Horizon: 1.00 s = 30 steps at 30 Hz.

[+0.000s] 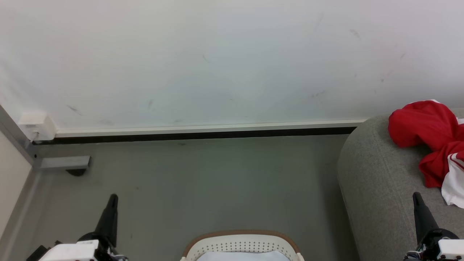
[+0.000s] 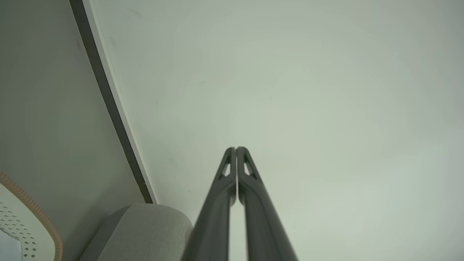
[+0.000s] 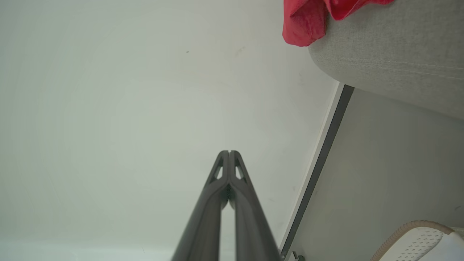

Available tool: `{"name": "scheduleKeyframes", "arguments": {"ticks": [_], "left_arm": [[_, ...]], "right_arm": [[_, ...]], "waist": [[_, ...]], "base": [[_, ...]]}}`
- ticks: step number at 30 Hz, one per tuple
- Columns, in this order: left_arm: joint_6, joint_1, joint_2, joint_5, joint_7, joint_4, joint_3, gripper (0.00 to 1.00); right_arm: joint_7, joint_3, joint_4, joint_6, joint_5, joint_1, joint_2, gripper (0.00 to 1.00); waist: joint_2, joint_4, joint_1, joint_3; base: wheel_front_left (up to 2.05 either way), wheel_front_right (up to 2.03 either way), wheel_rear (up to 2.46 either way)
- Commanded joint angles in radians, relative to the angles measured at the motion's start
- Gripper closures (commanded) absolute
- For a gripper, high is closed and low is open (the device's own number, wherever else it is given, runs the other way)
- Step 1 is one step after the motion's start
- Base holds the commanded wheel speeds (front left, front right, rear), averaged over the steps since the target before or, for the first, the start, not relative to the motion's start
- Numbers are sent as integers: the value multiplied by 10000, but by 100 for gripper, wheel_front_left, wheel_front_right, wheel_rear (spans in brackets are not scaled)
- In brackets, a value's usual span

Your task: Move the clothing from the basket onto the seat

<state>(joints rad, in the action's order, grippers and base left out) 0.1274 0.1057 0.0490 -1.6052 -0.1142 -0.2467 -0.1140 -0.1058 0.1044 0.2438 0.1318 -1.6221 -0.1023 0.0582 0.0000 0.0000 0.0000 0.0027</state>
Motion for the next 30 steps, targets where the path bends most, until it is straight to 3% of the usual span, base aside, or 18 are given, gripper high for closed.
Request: {"name": "scheduleKeyframes", "arguments": {"ticks": [1, 30], "left_arm": [[65, 98, 16, -137, -37, 0, -21, 100], [65, 97, 16, -138, -36, 1, -20, 100]], "right_arm": [[-45, 32, 26, -21, 30, -129, -10, 100], [-65, 71, 29, -21, 71, -133, -37, 100]], "waist": [[0, 0, 0, 0], [0, 0, 0, 0]], "base": [[0, 0, 0], [0, 0, 0]]}}
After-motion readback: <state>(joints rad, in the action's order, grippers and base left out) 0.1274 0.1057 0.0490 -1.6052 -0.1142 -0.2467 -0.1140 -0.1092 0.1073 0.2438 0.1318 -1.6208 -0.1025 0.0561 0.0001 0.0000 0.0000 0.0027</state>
